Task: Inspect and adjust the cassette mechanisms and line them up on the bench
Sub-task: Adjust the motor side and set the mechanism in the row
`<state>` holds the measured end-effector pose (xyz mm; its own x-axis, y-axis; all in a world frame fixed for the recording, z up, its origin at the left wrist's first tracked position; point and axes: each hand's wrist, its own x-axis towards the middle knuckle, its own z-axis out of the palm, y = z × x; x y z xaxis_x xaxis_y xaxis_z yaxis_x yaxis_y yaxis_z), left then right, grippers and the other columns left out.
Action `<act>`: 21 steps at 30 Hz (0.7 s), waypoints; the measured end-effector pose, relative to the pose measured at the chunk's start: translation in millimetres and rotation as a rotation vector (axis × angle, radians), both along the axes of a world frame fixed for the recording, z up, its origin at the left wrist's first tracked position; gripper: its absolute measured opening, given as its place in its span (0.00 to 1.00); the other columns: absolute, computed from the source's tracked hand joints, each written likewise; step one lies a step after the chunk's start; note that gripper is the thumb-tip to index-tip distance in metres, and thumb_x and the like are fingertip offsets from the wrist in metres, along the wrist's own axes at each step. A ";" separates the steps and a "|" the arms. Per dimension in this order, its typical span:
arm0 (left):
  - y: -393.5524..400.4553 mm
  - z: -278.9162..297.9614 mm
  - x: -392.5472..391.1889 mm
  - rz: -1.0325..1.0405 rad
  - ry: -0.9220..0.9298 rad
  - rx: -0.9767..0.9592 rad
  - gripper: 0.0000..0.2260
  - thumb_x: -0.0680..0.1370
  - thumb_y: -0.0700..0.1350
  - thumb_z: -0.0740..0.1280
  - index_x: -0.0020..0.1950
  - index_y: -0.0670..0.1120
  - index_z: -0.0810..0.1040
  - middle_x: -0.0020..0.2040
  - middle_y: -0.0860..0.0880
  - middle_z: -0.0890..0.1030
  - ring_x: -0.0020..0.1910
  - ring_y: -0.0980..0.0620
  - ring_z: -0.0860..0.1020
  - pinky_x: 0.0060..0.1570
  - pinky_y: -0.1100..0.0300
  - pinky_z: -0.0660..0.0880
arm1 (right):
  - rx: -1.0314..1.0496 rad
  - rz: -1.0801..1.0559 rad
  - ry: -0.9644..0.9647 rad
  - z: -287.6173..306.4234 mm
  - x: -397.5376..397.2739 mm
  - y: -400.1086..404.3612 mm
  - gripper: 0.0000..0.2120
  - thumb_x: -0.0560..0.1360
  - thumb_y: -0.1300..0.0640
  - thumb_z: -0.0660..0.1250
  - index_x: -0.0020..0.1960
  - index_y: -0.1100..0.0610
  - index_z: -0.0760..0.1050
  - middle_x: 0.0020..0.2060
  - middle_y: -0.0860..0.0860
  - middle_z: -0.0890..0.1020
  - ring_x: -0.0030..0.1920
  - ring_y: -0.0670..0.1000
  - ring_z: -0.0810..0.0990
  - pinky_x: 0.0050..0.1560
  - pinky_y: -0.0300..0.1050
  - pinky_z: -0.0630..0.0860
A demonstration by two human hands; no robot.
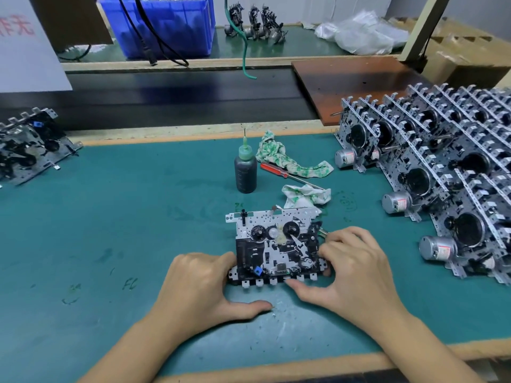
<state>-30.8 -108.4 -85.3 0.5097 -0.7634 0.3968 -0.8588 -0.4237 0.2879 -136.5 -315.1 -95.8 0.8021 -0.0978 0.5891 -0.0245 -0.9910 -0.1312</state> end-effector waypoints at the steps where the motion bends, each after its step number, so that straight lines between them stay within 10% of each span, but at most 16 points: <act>1: 0.1 0.0 0.0 0.003 -0.001 0.001 0.25 0.62 0.70 0.64 0.33 0.52 0.58 0.18 0.51 0.66 0.17 0.50 0.68 0.18 0.64 0.66 | 0.005 -0.007 0.002 -0.1 0.1 -0.3 0.27 0.63 0.34 0.66 0.27 0.58 0.71 0.25 0.49 0.75 0.33 0.53 0.75 0.48 0.44 0.68; 21: 1.6 -1.9 0.7 0.066 -0.042 0.001 0.24 0.67 0.66 0.64 0.26 0.46 0.65 0.18 0.50 0.66 0.17 0.48 0.67 0.18 0.65 0.64 | 0.006 0.168 0.103 2.0 -1.2 -17.5 0.24 0.67 0.38 0.67 0.30 0.60 0.73 0.28 0.50 0.75 0.36 0.53 0.76 0.54 0.47 0.69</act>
<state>-30.0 -106.9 -87.2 0.5419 -0.7290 0.4182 -0.8403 -0.4800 0.2522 -137.8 -332.7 -93.8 0.8633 0.0395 0.5031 0.1281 -0.9815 -0.1426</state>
